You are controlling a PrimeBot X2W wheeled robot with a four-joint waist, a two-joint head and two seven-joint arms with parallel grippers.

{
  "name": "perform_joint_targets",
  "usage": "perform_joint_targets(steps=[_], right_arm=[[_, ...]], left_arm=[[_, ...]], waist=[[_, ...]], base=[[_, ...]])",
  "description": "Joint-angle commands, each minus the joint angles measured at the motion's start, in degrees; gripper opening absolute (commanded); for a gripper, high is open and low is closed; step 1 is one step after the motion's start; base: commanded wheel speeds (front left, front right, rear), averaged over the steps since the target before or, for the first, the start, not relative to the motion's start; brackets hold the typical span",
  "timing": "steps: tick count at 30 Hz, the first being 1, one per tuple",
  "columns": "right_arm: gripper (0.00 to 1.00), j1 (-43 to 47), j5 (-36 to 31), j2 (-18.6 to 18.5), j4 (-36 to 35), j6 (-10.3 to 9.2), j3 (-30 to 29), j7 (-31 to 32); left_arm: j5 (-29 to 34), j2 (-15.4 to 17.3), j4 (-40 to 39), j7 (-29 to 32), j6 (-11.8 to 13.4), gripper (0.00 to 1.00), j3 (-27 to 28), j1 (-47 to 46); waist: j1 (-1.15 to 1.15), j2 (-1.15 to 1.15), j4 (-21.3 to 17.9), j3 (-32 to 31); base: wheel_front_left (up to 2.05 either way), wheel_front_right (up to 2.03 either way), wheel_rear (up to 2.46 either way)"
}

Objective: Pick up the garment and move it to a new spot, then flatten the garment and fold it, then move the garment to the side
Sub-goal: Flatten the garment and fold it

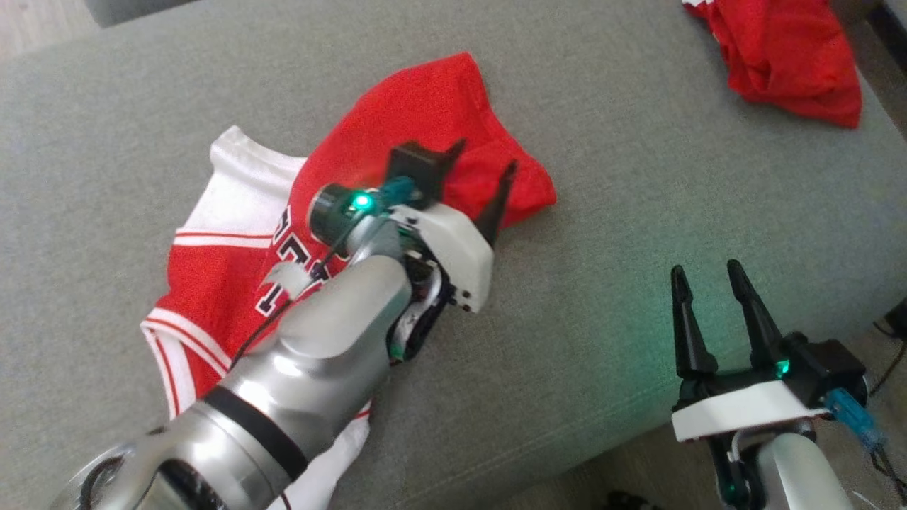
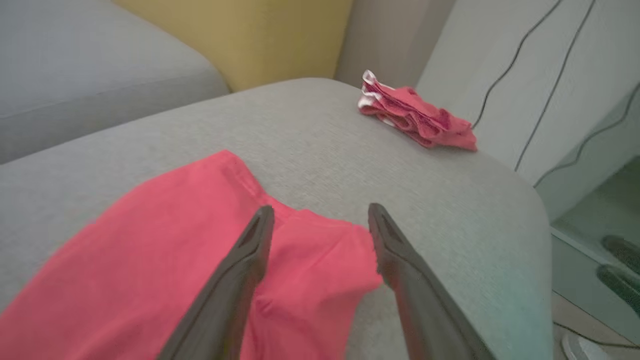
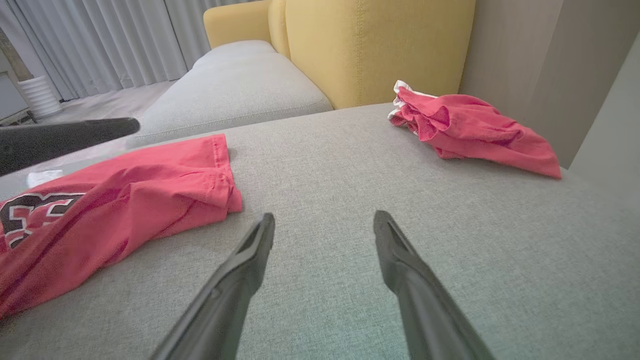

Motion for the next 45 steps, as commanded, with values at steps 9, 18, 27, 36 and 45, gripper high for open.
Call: perform_joint_targets(steps=[9, 18, 27, 36, 45], right_arm=[[1.0, -2.05, 1.18, -0.41, -1.91, -0.04, 2.76, -0.62], [1.0, -2.28, 1.64, -0.41, -1.47, -0.04, 3.33, -0.62], [1.0, -2.37, 1.9, -0.41, -1.4, -0.04, 3.27, -0.62], [1.0, -2.41, 1.97, -0.41, -1.03, -0.04, 2.79, -0.62], [1.0, -2.11, 1.7, -0.41, -0.86, -0.04, 2.31, -0.62]], left_arm=[[2.6, 0.03, 2.48, 4.92, -0.82, 1.0, -4.21, -6.29], [1.49, 0.01, 7.51, 9.11, -4.17, 0.27, -7.5, -7.34], [-0.2, 0.01, 9.09, 8.1, -4.09, 0.0, -8.68, -6.84], [-2.46, 0.01, 7.79, 6.39, -4.18, 0.0, -9.33, -6.54], [-5.96, 0.01, 1.12, 4.96, -3.9, 0.0, -10.1, -4.47]], waist=[[0.0, 0.0, -2.35, 2.65], [0.0, 0.0, -3.12, 2.45], [0.0, 0.0, -3.14, 2.36], [0.0, 0.0, -2.82, 1.9], [0.0, 0.0, -2.02, 0.74]], base=[[0.0, 0.0, 0.0], [0.0, 0.0, 0.0], [0.0, 0.0, 0.0], [0.0, 0.0, 0.0], [0.0, 0.0, 0.0]])
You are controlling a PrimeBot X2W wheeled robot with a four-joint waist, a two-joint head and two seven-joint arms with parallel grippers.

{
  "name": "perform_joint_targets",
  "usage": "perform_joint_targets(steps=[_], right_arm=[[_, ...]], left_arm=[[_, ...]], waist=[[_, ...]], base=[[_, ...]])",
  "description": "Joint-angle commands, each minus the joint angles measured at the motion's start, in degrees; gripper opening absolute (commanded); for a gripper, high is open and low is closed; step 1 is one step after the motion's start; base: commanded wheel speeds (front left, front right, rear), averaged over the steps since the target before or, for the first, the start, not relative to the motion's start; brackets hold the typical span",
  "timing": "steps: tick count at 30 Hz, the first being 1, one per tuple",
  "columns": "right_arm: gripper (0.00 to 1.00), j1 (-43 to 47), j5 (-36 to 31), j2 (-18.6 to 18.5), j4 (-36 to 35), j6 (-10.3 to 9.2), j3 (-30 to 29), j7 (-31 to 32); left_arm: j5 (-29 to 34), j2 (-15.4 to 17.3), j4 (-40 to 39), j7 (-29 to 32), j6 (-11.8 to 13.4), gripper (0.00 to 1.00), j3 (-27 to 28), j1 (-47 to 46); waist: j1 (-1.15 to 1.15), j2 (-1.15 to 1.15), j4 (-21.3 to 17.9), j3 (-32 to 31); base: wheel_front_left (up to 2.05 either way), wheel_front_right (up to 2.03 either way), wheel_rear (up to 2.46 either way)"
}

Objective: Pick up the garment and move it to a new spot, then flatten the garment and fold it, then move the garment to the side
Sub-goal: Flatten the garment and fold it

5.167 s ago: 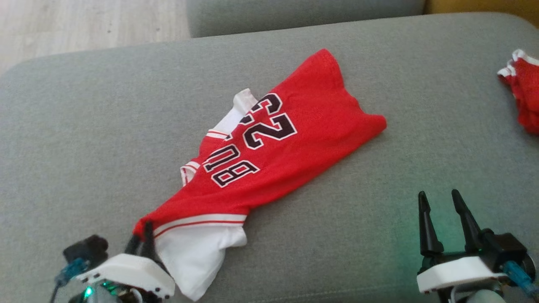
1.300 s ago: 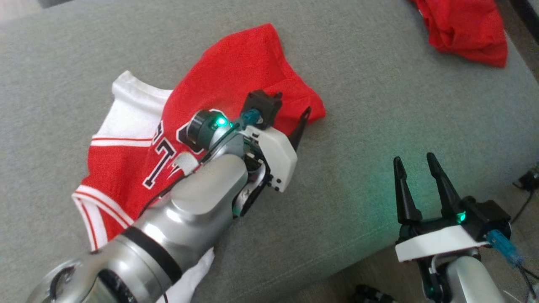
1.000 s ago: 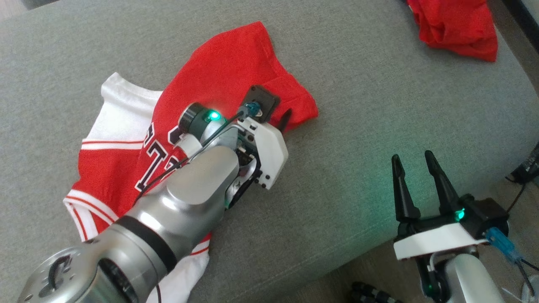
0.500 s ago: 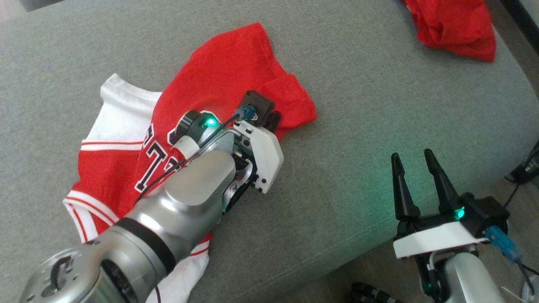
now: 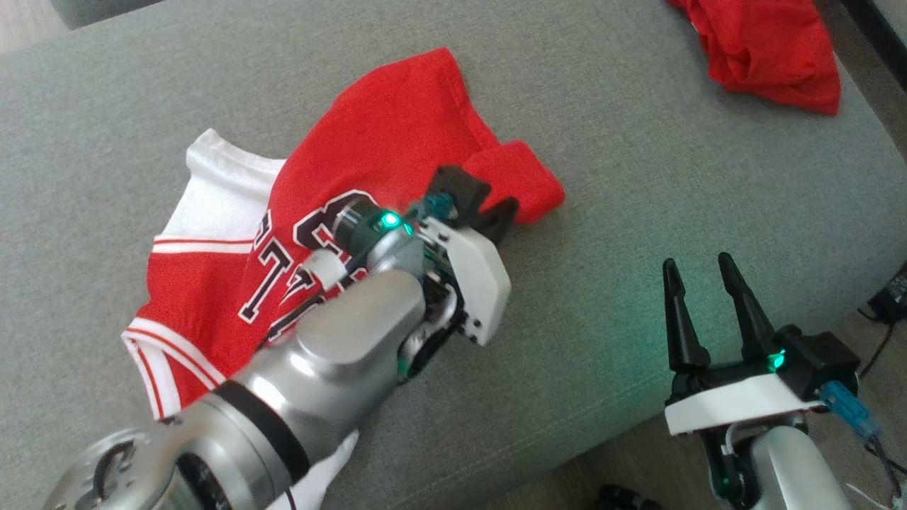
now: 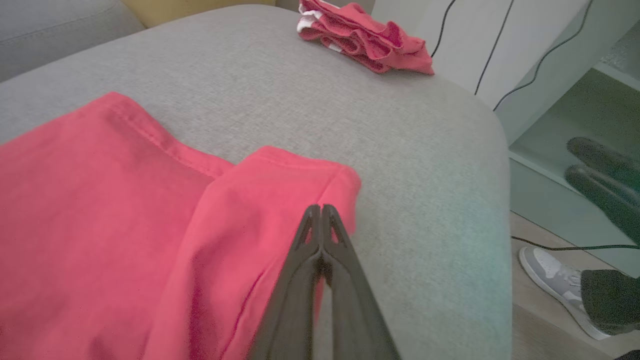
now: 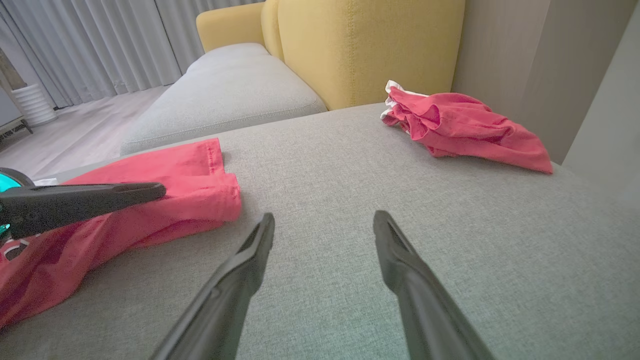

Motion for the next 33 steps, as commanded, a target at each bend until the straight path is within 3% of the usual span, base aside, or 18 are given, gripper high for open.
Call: perform_joint_targets(steps=[1, 11, 14, 16, 17, 18, 19, 20, 28, 33], right_arm=[[1.0, -0.87, 0.09, -0.41, -1.38, -0.04, 0.97, -0.62], [1.0, -1.03, 0.29, -0.41, -1.2, -0.04, 1.36, -0.62], [1.0, -1.14, 0.41, -0.41, -1.14, -0.04, 1.7, -0.62], [1.0, -1.21, 0.43, -0.41, -1.12, -0.04, 1.83, -0.62], [1.0, -1.24, 0.43, -0.41, -1.14, -0.04, 1.84, -0.62], [1.0, -1.24, 0.43, -0.41, -1.14, -0.04, 1.84, -0.62], [1.0, -1.25, 0.41, -0.41, -1.14, -0.04, 1.83, -0.62], [1.0, -1.27, 0.37, -0.41, -1.13, -0.04, 1.8, -0.62], [1.0, -0.97, -0.19, -0.41, -1.18, -0.04, 0.48, -0.62], [1.0, -0.89, -0.27, -0.41, -1.35, -0.04, 0.19, -0.62]], left_arm=[[-0.44, -0.06, -2.71, -0.79, 0.36, 0.0, 0.65, -0.72], [0.53, -0.06, -13.46, 0.56, 2.81, 0.0, -1.32, 3.96], [1.85, -0.06, -15.78, 1.51, 1.77, 0.01, -1.48, 7.18], [3.14, -0.06, -17.01, 2.35, 0.3, 0.43, -1.5, 9.6], [3.05, -0.06, -17.59, 2.78, -0.6, 0.8, -1.5, 10.82], [3.05, -0.06, -17.59, 2.78, -0.6, 0.8, -1.5, 10.82], [3.48, -0.06, -17.78, 3.49, -1.2, 0.96, -1.51, 11.69], [3.96, -0.06, -17.99, 4.12, -1.81, 1.0, -1.51, 12.39], [1.05, -0.06, -21.06, 2.33, -2.1, 1.0, -1.52, 12.69], [-2.14, -0.06, -21.28, -1.33, 1.87, 1.0, 0.49, 8.9]], waist=[[0.0, 0.0, 0.14, -0.22], [0.0, 0.0, -0.14, -0.14], [0.0, 0.0, -0.61, 0.07], [0.0, 0.0, -0.91, 0.16], [0.0, 0.0, -1.04, 0.18], [0.0, 0.0, -1.04, 0.18], [0.0, 0.0, -1.15, 0.17], [0.0, 0.0, -1.24, 0.16], [0.0, 0.0, -0.62, -0.65], [0.0, 0.0, 0.12, -1.04]], base=[[0.0, 0.0, 0.0], [0.0, 0.0, 0.0], [0.0, 0.0, 0.0], [0.0, 0.0, 0.0], [0.0, 0.0, 0.0], [0.0, 0.0, 0.0], [0.0, 0.0, 0.0], [0.0, 0.0, 0.0], [0.0, 0.0, 0.0], [0.0, 0.0, 0.0]])
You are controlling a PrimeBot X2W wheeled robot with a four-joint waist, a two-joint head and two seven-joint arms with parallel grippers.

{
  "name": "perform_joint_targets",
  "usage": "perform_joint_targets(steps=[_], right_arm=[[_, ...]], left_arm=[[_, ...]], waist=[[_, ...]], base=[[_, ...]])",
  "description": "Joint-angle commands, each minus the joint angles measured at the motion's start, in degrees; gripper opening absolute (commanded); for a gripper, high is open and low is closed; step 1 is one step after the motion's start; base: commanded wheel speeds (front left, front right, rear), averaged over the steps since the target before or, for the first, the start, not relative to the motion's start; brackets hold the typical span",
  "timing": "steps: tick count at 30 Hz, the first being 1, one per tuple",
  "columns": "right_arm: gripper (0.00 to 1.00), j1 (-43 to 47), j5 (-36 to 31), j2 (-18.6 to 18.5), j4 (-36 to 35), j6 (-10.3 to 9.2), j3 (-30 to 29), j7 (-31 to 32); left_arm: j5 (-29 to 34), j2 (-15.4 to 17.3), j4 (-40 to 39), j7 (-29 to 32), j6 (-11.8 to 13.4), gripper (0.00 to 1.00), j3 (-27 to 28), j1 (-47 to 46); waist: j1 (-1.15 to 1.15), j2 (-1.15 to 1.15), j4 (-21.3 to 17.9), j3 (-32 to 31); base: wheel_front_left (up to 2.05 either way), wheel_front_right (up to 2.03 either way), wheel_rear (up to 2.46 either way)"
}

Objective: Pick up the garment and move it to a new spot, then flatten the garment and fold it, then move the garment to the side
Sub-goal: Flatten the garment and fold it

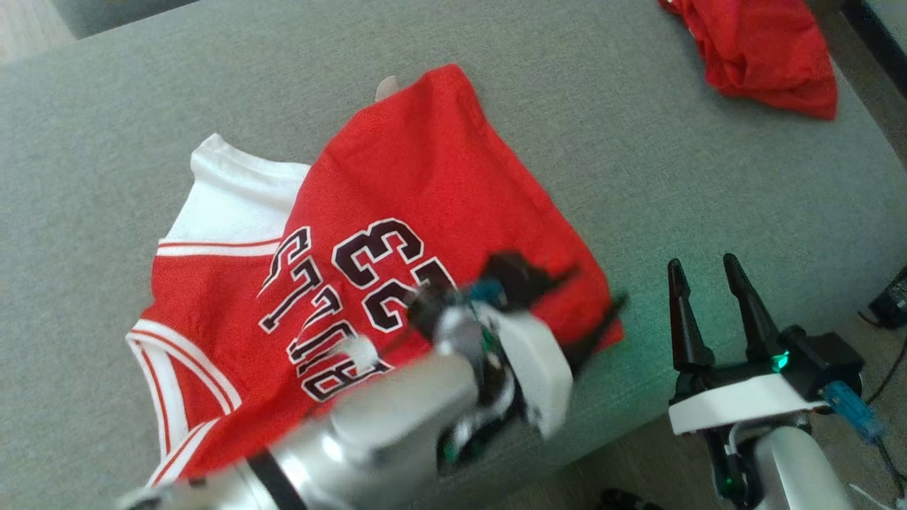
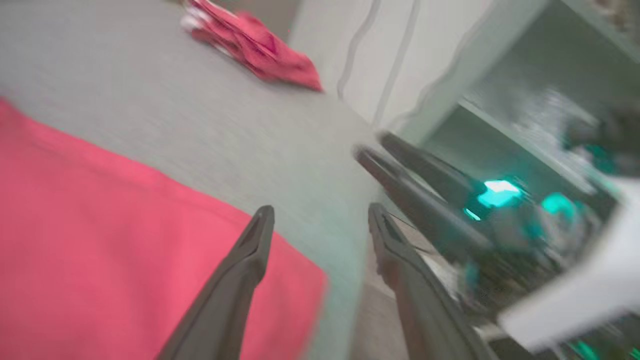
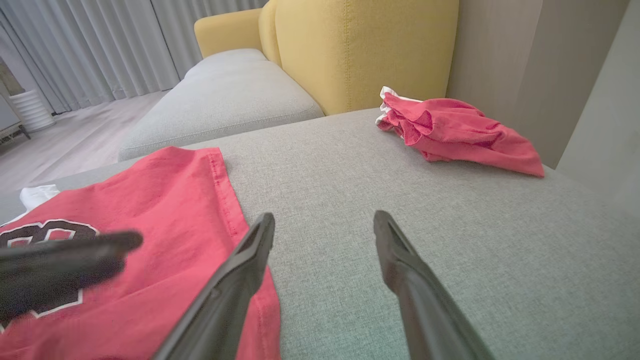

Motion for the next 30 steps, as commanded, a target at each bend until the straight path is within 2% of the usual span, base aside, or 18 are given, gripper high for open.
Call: perform_joint_targets(steps=[1, 5, 7, 10, 14, 18, 22, 28, 29, 30], right_arm=[[1.0, -0.87, -0.27, -0.41, -1.68, -0.04, 0.8, -0.62], [1.0, -0.69, -0.42, -0.41, -1.92, -0.04, 0.67, -0.62], [1.0, -0.6, -0.52, -0.41, -2.06, -0.04, 0.64, -0.62], [1.0, -0.54, -0.64, -0.41, -2.14, -0.04, 0.91, -0.62], [1.0, -0.63, -0.88, -0.41, -2.1, -0.04, 1.61, -0.62], [1.0, -0.89, -1.12, -0.41, -2.12, -0.04, 2.6, -0.62], [1.0, -0.82, -1.49, -0.41, -2.01, -0.04, 3.58, -0.62], [1.0, -0.35, -1.47, -0.41, -1.84, -0.04, 4.52, -0.62], [1.0, -0.35, -1.47, -0.41, -1.84, -0.04, 4.52, -0.62], [1.0, -0.31, -1.47, -0.41, -1.8, -0.04, 4.63, -0.62]], left_arm=[[0.01, -0.39, -0.76, -0.9, 0.87, 1.0, 2.4, -4.19], [0.64, -0.17, 6.48, -3.13, 5.3, 1.0, 6.17, -9.08], [0.32, 0.35, 10.28, -3.99, 6.42, 1.0, 8.32, -10.84], [0.72, 1.94, 15.71, -4.67, 6.88, 1.0, 9.8, -13.42], [-0.24, 3.38, 23.59, -4.11, 5.71, 1.0, 11.63, -16.75], [-1.47, 4.14, 29.41, -2.39, 3.39, 1.0, 12.57, -19.22], [-4.25, 4.06, 33.8, 0.54, -1.58, 1.0, 13.74, -20.27], [-6.33, 3.72, 39.93, 6.43, -7.55, 1.0, 13.09, -19.72], [-6.33, 3.72, 39.93, 6.43, -7.55, 1.0, 13.09, -19.72], [-6.73, 3.51, 40.49, 7.5, -9.0, 1.0, 12.9, -19.32]], waist=[[0.0, 0.0, 0.19, -0.11], [0.0, 0.0, 0.58, -0.21], [0.0, 0.0, 0.67, -0.13], [0.0, 0.0, 0.57, 0.07], [0.0, 0.0, 0.21, 0.61], [0.0, 0.0, -0.46, 1.14], [0.0, 0.0, -1.21, 1.54], [0.0, 0.0, -2.11, 1.78], [0.0, 0.0, -2.11, 1.78], [0.0, 0.0, -2.2, 1.72]], base=[[0.0, 0.0, 0.0], [0.0, 0.0, 0.0], [0.0, 0.0, 0.0], [0.0, 0.0, 0.0], [0.0, 0.0, 0.0], [0.0, 0.0, 0.0], [0.0, 0.0, 0.0], [0.0, 0.0, 0.0], [0.0, 0.0, 0.0], [0.0, 0.0, 0.0]])
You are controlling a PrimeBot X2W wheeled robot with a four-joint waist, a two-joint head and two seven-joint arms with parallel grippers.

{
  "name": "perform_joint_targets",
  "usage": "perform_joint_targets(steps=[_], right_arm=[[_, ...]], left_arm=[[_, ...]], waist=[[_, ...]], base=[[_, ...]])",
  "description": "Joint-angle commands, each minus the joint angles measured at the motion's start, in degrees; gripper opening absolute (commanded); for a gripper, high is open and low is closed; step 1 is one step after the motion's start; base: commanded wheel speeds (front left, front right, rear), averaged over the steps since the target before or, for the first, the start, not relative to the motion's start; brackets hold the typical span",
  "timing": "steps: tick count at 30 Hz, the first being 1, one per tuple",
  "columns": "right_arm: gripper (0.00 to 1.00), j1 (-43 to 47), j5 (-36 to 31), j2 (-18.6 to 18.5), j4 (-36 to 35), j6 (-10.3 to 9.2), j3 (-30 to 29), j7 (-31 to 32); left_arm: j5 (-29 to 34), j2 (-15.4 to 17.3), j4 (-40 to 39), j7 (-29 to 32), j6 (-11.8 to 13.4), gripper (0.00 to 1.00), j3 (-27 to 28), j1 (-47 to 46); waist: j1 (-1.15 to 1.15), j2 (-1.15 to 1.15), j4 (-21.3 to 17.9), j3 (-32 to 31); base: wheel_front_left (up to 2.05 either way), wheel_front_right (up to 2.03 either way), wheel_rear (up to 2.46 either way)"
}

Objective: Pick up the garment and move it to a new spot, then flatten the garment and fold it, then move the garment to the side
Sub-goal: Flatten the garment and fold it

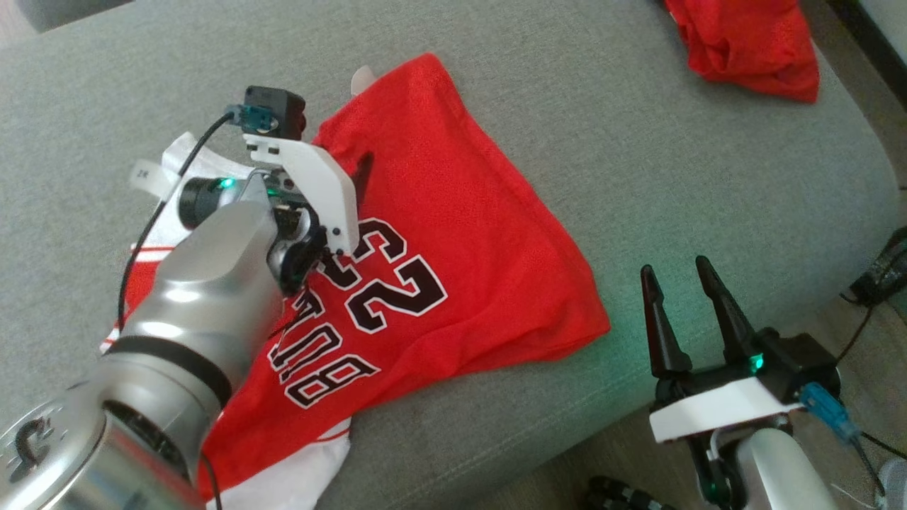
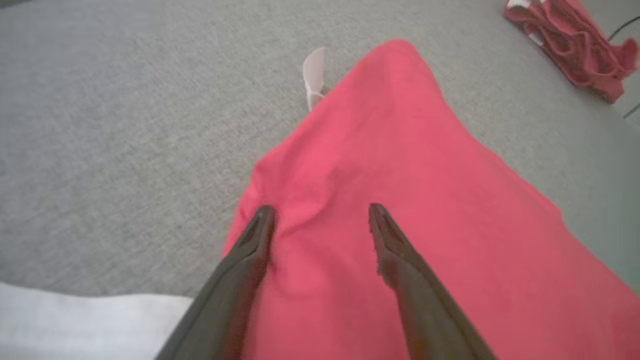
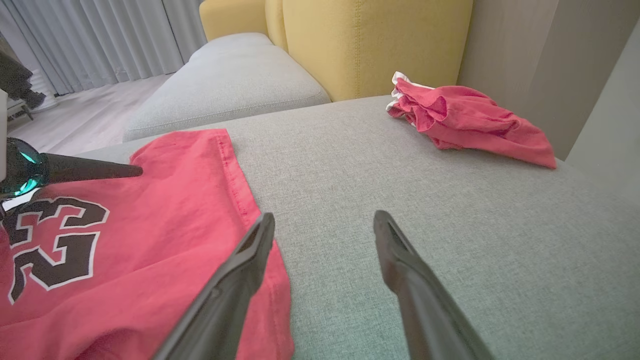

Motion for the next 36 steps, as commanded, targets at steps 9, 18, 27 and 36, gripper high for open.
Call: perform_joint_targets(steps=[9, 18, 27, 36], right_arm=[[1.0, -1.1, -0.16, -0.41, -1.57, -0.04, 0.51, -0.62], [1.0, -1.3, 0.24, -0.41, -1.29, -0.04, 0.28, -0.62], [1.0, -1.16, 0.12, -0.41, -0.99, -0.04, -0.5, -0.62], [1.0, 0.69, -1.85, -0.41, -2.47, -0.04, -4.29, -0.62]], left_arm=[[-3.3, 0.75, 1.1, -2.59, -2.54, 0.0, 3.35, -3.44], [-0.44, 3.54, 4.91, -14.71, 2.94, 0.0, 4.86, -8.62], [-1.5, 2.94, 5.07, -16.0, 1.11, 1.0, 7.23, -7.25], [7.06, 6.92, -15.87, -16.14, 7.04, 1.0, 18.49, 3.03]], waist=[[0.0, 0.0, 0.66, -0.04], [0.0, 0.0, 1.38, -0.32], [0.0, 0.0, 2.16, -2.23], [0.0, 0.0, 6.25, -7.36]], base=[[0.0, 0.0, 0.0], [0.0, 0.0, 0.0], [0.0, 0.0, 0.0], [0.0, 0.0, 0.0]])
